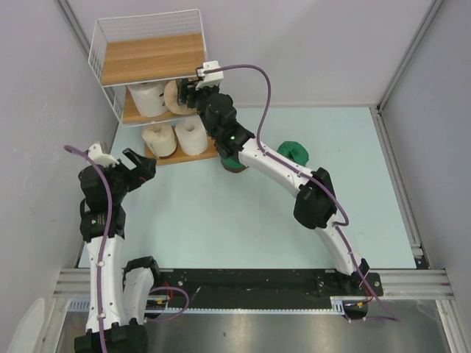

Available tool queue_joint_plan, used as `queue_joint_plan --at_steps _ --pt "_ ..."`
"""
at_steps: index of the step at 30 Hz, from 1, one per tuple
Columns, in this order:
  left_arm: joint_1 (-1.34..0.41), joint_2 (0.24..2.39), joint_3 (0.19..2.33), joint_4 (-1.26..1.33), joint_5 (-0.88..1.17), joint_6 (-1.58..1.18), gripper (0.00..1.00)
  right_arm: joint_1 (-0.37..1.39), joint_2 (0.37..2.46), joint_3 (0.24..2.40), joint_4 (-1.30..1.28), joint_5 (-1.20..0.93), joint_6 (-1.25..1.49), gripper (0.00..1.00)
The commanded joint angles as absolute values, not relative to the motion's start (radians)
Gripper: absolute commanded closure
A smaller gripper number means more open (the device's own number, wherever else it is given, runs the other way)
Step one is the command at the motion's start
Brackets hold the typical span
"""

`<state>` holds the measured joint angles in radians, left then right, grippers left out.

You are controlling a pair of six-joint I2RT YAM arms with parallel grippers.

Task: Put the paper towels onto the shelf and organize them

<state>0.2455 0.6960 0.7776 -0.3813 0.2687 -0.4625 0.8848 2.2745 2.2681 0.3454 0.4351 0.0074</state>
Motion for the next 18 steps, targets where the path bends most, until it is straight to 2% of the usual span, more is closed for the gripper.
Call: queue_joint_plan --at_steps 1,10,18 --pt "0.255 0.692 0.769 -0.341 0.295 -0.472 0.0 0.873 2.325 2.263 0.489 0.428 0.003 0.31" --pt "0.255 0.703 0.758 -0.319 0.322 -0.482 0.0 0.87 2.394 2.229 0.724 0.437 -0.02 0.32" --pt "0.255 0.707 0.749 -0.301 0.345 -0.491 0.0 0.861 2.395 2.226 0.807 0.407 -0.015 0.33"
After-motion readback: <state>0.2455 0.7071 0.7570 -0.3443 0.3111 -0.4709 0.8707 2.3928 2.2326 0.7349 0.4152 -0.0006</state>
